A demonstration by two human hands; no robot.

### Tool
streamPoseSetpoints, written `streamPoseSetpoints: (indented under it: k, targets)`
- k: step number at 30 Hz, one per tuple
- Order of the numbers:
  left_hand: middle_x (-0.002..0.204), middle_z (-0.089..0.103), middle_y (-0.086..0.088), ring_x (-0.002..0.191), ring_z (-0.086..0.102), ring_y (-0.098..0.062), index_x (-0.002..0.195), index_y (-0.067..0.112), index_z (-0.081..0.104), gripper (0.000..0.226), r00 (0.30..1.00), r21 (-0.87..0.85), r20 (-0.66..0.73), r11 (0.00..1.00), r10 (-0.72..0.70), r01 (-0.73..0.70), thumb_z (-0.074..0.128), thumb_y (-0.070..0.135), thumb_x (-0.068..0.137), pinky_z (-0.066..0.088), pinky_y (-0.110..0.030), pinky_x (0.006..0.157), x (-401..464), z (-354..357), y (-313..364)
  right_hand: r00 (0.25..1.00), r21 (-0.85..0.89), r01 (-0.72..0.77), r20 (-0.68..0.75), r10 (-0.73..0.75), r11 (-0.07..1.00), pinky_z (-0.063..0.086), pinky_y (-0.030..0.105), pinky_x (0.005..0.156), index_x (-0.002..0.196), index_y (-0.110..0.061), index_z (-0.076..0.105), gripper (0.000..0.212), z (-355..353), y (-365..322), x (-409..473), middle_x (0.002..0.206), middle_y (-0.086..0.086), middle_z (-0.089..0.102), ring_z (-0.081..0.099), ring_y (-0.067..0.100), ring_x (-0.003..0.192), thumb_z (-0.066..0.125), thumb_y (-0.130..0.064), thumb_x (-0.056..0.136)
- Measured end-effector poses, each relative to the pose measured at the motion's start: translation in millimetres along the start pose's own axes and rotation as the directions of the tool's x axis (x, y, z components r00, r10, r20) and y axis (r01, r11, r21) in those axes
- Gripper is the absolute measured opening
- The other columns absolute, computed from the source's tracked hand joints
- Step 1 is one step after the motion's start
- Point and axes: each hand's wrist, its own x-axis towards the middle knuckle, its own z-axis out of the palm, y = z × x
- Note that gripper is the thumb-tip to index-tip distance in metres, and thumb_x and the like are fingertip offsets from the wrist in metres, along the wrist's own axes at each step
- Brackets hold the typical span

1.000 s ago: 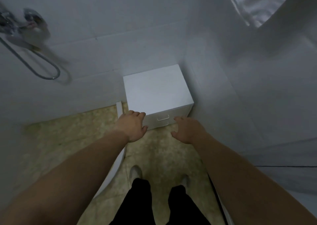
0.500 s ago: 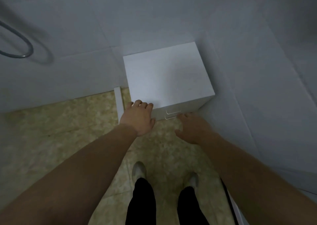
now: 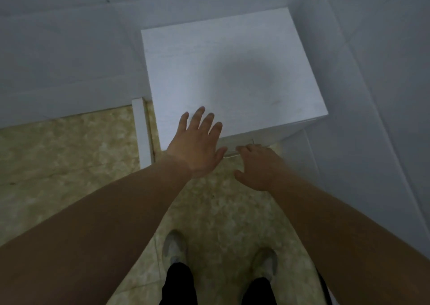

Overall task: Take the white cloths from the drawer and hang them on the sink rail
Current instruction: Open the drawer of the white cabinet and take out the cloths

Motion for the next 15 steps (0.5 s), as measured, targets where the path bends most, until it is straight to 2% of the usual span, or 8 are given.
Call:
streamPoseSetpoints:
  k: [7, 10, 13, 15]
  targets:
    - [0.164, 0.007, -0.009, 0.151, -0.006, -0.029, 0.155, 0.022, 0.013, 0.077, 0.999, -0.022, 0.001, 0.999, -0.038, 0.038, 0.007, 0.068, 0.093, 0.001, -0.054, 0.120, 46.8, 50.3, -19.1, 0.998, -0.013, 0.062, -0.017, -0.062, 0.998, 0.046, 0.050, 0.102, 0.144, -0.018, 0.039, 0.073, 37.6, 12.9, 57.7, 0.140, 0.007, 0.052, 0.049, 0.029, 0.128, 0.054, -0.059, 0.086]
    - [0.165, -0.001, -0.007, 0.151, -0.008, -0.028, 0.156, 0.028, 0.002, 0.077, 0.998, -0.059, -0.025, 0.997, -0.057, 0.055, 0.005, 0.070, 0.092, 0.003, -0.054, 0.121, 61.4, 67.1, -27.5, 0.997, -0.032, 0.078, -0.017, -0.079, 0.996, 0.045, 0.047, 0.103, 0.146, -0.016, 0.039, 0.072, 54.3, 18.1, 72.7, 0.140, 0.008, 0.052, 0.050, 0.028, 0.126, 0.054, -0.057, 0.089]
    - [0.164, -0.013, -0.004, 0.150, -0.018, -0.025, 0.154, 0.037, -0.011, 0.073, 0.996, -0.063, -0.070, 0.997, -0.047, 0.043, 0.002, 0.072, 0.091, -0.001, -0.053, 0.121, 74.5, 79.2, -36.7, 0.996, -0.041, 0.088, -0.010, -0.089, 0.995, 0.043, 0.046, 0.105, 0.147, -0.015, 0.037, 0.072, 68.5, 22.7, 85.5, 0.140, 0.008, 0.052, 0.051, 0.028, 0.126, 0.053, -0.057, 0.091]
    - [0.164, -0.016, -0.004, 0.149, -0.020, -0.024, 0.153, 0.040, -0.014, 0.072, 0.993, -0.052, -0.109, 0.998, -0.043, 0.037, 0.001, 0.073, 0.091, -0.003, -0.053, 0.120, 78.9, 85.1, -41.2, 0.996, -0.033, 0.089, -0.018, -0.089, 0.996, 0.043, 0.046, 0.105, 0.147, -0.015, 0.036, 0.073, 77.0, 24.9, 93.3, 0.140, 0.008, 0.052, 0.052, 0.028, 0.125, 0.053, -0.057, 0.090]
